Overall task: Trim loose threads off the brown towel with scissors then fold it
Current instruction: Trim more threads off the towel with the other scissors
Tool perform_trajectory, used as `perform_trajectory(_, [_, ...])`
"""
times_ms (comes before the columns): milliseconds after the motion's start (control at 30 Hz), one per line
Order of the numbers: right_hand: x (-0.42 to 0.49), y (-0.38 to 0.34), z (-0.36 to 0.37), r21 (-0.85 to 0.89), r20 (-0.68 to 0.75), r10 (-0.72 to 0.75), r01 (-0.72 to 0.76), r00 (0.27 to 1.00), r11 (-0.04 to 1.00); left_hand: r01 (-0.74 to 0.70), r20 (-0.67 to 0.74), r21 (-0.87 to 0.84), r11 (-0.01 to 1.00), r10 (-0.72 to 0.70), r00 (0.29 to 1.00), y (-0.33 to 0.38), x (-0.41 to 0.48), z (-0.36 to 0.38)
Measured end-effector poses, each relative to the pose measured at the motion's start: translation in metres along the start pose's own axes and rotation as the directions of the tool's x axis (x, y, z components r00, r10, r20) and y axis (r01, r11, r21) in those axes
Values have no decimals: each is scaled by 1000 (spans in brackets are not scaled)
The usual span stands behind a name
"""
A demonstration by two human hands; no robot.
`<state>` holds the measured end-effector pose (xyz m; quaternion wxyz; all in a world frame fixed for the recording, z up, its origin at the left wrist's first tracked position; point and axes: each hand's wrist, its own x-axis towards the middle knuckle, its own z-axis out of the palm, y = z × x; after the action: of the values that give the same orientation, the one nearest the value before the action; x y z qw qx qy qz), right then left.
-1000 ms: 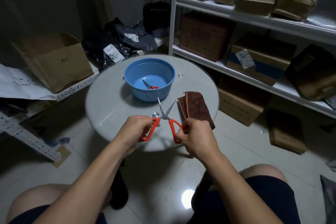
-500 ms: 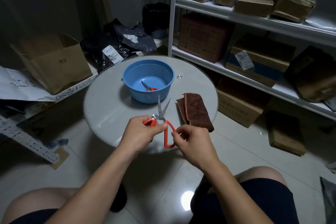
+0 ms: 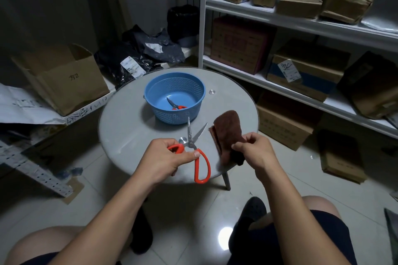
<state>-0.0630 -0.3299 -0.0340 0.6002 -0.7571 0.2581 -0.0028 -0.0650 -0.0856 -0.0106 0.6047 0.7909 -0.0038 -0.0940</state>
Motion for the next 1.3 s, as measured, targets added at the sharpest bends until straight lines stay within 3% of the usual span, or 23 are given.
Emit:
perform_trajectory(67, [-16, -5, 6, 253, 126, -33, 0, 991, 967, -6, 46, -8, 1000, 6, 999, 2, -2, 0])
perform_trajectory(200, [-41, -11, 13, 583, 450, -50, -250, 892, 773, 36, 90, -10, 999, -35, 995, 3, -2, 3])
perform_trajectory(300, [-46, -4, 8, 664, 616, -96, -449, 782, 598, 73, 106, -29, 997, -69, 992, 3, -3, 2])
perform_trajectory(400, [-47, 7, 11, 669, 672, -246, -430, 699, 606, 108, 151, -60, 992, -98, 984, 4, -6, -1])
perform_trajectory(533, [-54, 8, 28, 595, 649, -230, -296, 725, 747, 94, 152, 50, 994, -101, 983, 9, -12, 3])
perform_trajectory(800, [-62, -4, 46, 482, 456, -86, -165, 886, 860, 45, 177, 191, 981, -79, 981, 9, -15, 4])
perform_trajectory(867, [-59, -6, 46, 489, 417, -33, -194, 908, 851, 52, 201, 202, 978, -94, 975, 9, -16, 2])
perform_trajectory(967, [-39, -8, 29, 656, 312, 87, -280, 946, 701, 23, 217, 326, 945, -99, 971, 7, -22, -6])
perform_trajectory(1000, [-29, -10, 18, 689, 249, 102, -251, 963, 679, 22, 200, 346, 938, -97, 975, 7, -24, -8])
perform_trajectory(1100, [-15, -17, -6, 579, 111, 26, -86, 993, 811, 23, 46, 382, 924, -44, 998, 11, -19, -9])
perform_trajectory(1300, [-49, -20, 5, 553, 109, -141, 58, 984, 831, 36, -256, 568, 823, 135, 957, 27, -16, 12])
